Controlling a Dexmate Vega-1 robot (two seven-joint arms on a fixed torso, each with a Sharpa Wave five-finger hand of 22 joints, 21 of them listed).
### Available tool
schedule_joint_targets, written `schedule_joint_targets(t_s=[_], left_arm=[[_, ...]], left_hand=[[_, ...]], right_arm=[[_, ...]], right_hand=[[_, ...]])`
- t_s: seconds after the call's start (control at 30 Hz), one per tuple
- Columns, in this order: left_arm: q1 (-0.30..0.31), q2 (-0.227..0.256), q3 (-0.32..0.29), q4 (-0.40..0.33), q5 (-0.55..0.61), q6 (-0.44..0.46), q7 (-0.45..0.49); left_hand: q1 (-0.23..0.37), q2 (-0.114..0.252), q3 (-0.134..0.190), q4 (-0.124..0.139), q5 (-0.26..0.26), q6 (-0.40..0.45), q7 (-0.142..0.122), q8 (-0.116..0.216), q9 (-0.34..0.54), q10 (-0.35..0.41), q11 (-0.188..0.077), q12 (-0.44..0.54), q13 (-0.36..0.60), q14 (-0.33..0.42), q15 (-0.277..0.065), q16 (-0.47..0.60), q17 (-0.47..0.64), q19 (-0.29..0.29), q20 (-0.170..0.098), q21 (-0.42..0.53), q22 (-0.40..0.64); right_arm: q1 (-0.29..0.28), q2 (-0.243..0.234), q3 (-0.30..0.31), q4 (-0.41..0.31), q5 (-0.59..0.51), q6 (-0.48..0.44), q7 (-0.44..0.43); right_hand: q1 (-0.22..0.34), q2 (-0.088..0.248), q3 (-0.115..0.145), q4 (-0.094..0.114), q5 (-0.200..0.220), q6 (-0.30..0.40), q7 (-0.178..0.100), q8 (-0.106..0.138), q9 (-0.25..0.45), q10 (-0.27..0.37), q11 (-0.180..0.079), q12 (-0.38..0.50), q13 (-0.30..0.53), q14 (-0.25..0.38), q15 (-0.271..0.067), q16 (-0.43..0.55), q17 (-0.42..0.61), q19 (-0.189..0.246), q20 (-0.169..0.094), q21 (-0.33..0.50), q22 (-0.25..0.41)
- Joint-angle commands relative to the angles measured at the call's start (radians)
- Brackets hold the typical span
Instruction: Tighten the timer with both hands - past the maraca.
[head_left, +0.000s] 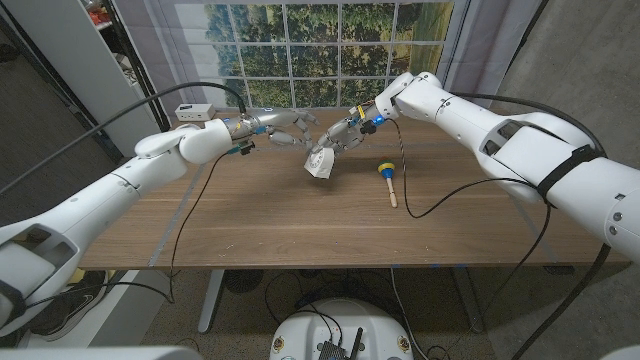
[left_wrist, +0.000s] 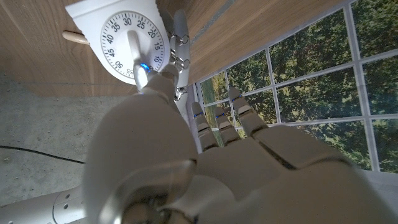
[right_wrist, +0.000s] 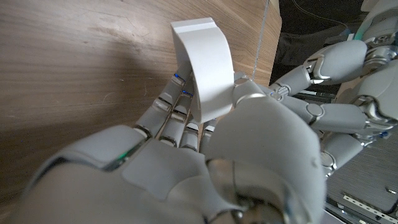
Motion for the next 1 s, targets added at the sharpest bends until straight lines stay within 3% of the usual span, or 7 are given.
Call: schedule_joint_targets(t_s=[0.03, 0.13, 0.23, 0.4, 0.67, 0.83, 1.0], left_arm=[[0.097, 0.011, -0.065, -0.072, -0.072, 0.125, 0.052], [0.127, 0.019, -0.081, -0.099, -0.079, 0.153, 0.075], [0.152, 0.026, -0.099, -0.125, -0.091, 0.170, 0.098], [0.205, 0.030, -0.142, -0.172, -0.128, 0.214, 0.148], [0.315, 0.010, -0.218, -0.242, -0.195, 0.300, 0.265], [0.382, -0.063, -0.268, -0.232, -0.359, 0.299, 0.325], [0.415, -0.146, -0.290, -0.162, -0.598, 0.279, 0.292]], left_hand=[[0.007, 0.016, 0.007, 0.006, -0.004, -0.016, 0.004, -0.007, 0.008, 0.007, 0.014, 0.008, 0.000, 0.013, -0.024, 0.006, 0.005, 0.007, 0.003, 0.010, 0.006], [0.002, 0.017, 0.005, 0.011, -0.012, -0.033, 0.005, -0.013, 0.011, 0.010, 0.021, 0.009, 0.000, 0.017, -0.023, 0.006, 0.005, 0.009, 0.005, 0.012, 0.007], [-0.006, 0.016, 0.001, 0.017, -0.022, -0.061, 0.009, -0.025, 0.013, 0.010, 0.027, 0.009, 0.001, 0.019, -0.022, 0.006, 0.004, 0.009, 0.005, 0.014, 0.008], [-0.022, 0.016, -0.003, 0.028, -0.040, -0.126, 0.012, -0.053, 0.017, 0.001, 0.032, 0.006, 0.002, 0.021, -0.021, 0.002, 0.003, 0.009, 0.006, 0.018, 0.009], [-0.061, 0.021, -0.015, 0.057, -0.055, -0.194, 0.010, -0.083, 0.024, 0.001, 0.032, 0.008, 0.005, 0.028, -0.013, 0.003, 0.005, 0.009, 0.014, 0.021, 0.010], [-0.135, 0.025, -0.039, 0.112, -0.064, -0.241, 0.009, -0.109, 0.024, 0.007, 0.030, 0.012, 0.009, 0.037, -0.014, 0.008, 0.011, 0.008, 0.012, 0.025, 0.011], [-0.192, 0.022, -0.060, 0.152, -0.063, -0.253, 0.019, -0.119, 0.024, 0.011, 0.039, 0.016, 0.013, 0.042, -0.009, 0.009, 0.014, 0.009, 0.014, 0.028, 0.012]], right_arm=[[-0.017, -0.015, 0.018, -0.023, -0.014, 0.004, -0.013], [-0.026, -0.026, 0.019, -0.048, -0.015, -0.003, -0.022], [-0.032, -0.035, 0.022, -0.066, -0.015, -0.007, -0.031], [-0.045, -0.052, 0.030, -0.097, -0.008, -0.018, -0.045], [-0.094, -0.112, 0.055, -0.215, 0.007, -0.039, -0.111], [-0.129, -0.150, 0.071, -0.299, 0.007, -0.039, -0.175], [-0.161, -0.180, 0.087, -0.369, 0.008, -0.030, -0.238]], right_hand=[[0.075, 0.018, 0.039, -0.050, -0.002, 0.015, -0.011, 0.003, 0.002, 0.018, -0.020, -0.004, 0.004, 0.027, -0.183, 0.006, 0.005, 0.020, -0.119, 0.002, 0.002], [0.123, 0.022, 0.062, -0.075, -0.004, 0.029, -0.023, 0.008, 0.002, 0.037, -0.032, -0.008, 0.002, 0.050, -0.186, 0.014, 0.008, 0.030, -0.133, 0.008, 0.003], [0.145, 0.023, 0.074, -0.081, -0.005, 0.039, -0.028, 0.011, 0.002, 0.049, -0.038, -0.010, 0.000, 0.060, -0.187, 0.016, 0.009, 0.036, -0.139, 0.013, 0.005], [0.163, 0.027, 0.085, -0.080, -0.006, 0.047, -0.034, 0.013, 0.003, 0.059, -0.045, -0.014, -0.002, 0.075, -0.186, 0.021, 0.010, 0.038, -0.141, 0.018, 0.007], [0.188, 0.023, 0.091, -0.077, -0.010, 0.079, -0.042, 0.023, 0.004, 0.091, -0.051, -0.018, -0.007, 0.118, -0.188, 0.041, 0.019, 0.056, -0.142, 0.038, 0.012], [0.199, 0.020, 0.089, -0.075, -0.013, 0.095, -0.046, 0.027, 0.005, 0.108, -0.051, -0.020, -0.010, 0.142, -0.188, 0.053, 0.024, 0.067, -0.143, 0.050, 0.015], [0.209, 0.018, 0.085, -0.073, -0.015, 0.119, -0.045, 0.034, 0.007, 0.137, -0.053, -0.020, -0.013, 0.168, -0.189, 0.066, 0.030, 0.081, -0.143, 0.068, 0.019]])
